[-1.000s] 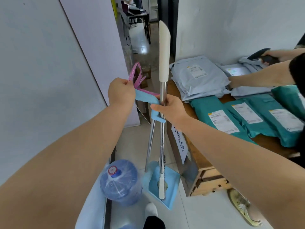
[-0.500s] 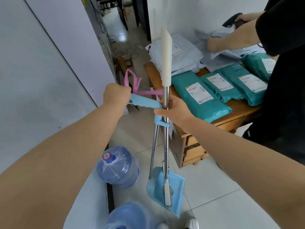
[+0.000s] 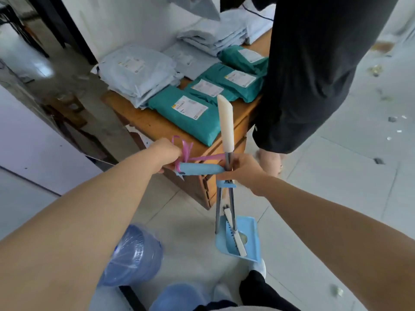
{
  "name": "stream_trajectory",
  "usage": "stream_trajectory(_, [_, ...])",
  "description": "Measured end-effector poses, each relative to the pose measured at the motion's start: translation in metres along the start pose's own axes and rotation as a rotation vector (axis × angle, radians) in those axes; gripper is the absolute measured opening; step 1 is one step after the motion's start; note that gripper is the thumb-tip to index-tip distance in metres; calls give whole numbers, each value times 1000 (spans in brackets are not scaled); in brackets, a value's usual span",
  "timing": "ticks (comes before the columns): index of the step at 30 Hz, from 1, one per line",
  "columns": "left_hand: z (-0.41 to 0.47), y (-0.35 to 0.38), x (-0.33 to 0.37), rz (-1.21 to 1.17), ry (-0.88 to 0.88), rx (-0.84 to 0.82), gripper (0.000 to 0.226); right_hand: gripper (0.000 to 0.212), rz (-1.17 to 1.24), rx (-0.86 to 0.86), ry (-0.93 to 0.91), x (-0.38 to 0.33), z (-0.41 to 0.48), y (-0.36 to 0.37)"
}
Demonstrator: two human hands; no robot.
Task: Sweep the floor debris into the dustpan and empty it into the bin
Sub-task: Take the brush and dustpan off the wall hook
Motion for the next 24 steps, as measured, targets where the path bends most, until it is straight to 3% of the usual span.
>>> stream_trajectory(2, [-1, 28, 16, 41, 29, -85, 29, 32, 14, 77, 55, 24, -16, -14])
stream_trajectory(11, [-30, 157, 110, 409, 212, -407, 28, 13, 224, 300, 247, 120, -102, -94])
stream_trajectory(18, [-76, 278, 185, 743, 371, -504, 26, 25, 427, 485, 338, 199, -177, -155])
stream_trajectory(24, [-124, 388, 224, 896, 299, -741, 31, 41, 500, 531, 531, 269, -247, -202])
Point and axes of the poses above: each hand's wrist, its own z-axis towards the middle knuckle, its own y-axis out of the palm, x = y × z, the point moved 7 cm from there along z, towards the middle knuckle, and after that the axes turned 9 degrees about -x, right-handed, at the moved point
